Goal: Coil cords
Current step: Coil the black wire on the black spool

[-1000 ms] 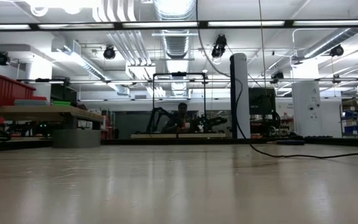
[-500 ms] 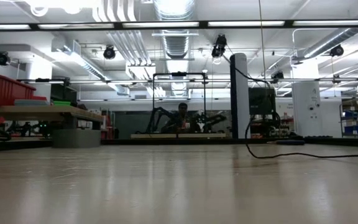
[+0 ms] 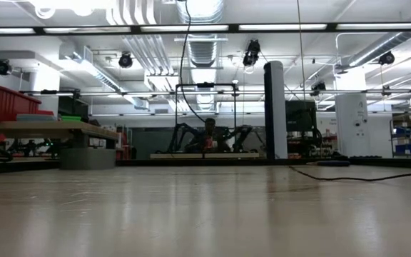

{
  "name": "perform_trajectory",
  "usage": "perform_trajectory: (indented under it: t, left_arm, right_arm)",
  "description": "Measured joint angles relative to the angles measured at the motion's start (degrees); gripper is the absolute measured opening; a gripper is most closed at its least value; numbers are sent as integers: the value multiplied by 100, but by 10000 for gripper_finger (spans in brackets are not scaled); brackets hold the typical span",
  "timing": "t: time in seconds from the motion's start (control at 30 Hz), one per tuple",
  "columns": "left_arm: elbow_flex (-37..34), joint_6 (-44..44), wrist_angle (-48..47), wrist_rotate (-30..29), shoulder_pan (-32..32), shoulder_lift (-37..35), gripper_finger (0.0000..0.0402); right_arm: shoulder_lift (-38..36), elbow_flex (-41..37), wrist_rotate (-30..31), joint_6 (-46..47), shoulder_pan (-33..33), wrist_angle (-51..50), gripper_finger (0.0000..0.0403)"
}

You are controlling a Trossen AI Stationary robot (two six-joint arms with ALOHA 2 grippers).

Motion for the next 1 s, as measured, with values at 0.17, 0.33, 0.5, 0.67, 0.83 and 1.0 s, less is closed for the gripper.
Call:
perform_trajectory:
  t: [0.17,0.33,0.5,0.67,0.83,1.0]
  left_arm:
    - [-7,-387,-264,-2,2,11,167]
    - [-7,-712,-401,-581,2,7,146]
    - [-5,-719,-436,-758,-53,7,135]
    - [-4,-361,-435,-1016,-281,2,142]
    - [-6,298,-410,-2753,-470,-14,163]
    - [-24,214,-405,-2691,-467,-13,186]
  right_arm:
    - [0,0,14,-213,2,-252,0]
    - [0,0,99,-488,28,-388,0]
    - [-24,0,76,-708,31,-556,0]
    - [-62,0,-42,-1206,42,-862,0]
    - [-153,0,140,-2006,102,-1510,0]
    - [-186,10,272,-2406,142,-1717,0]
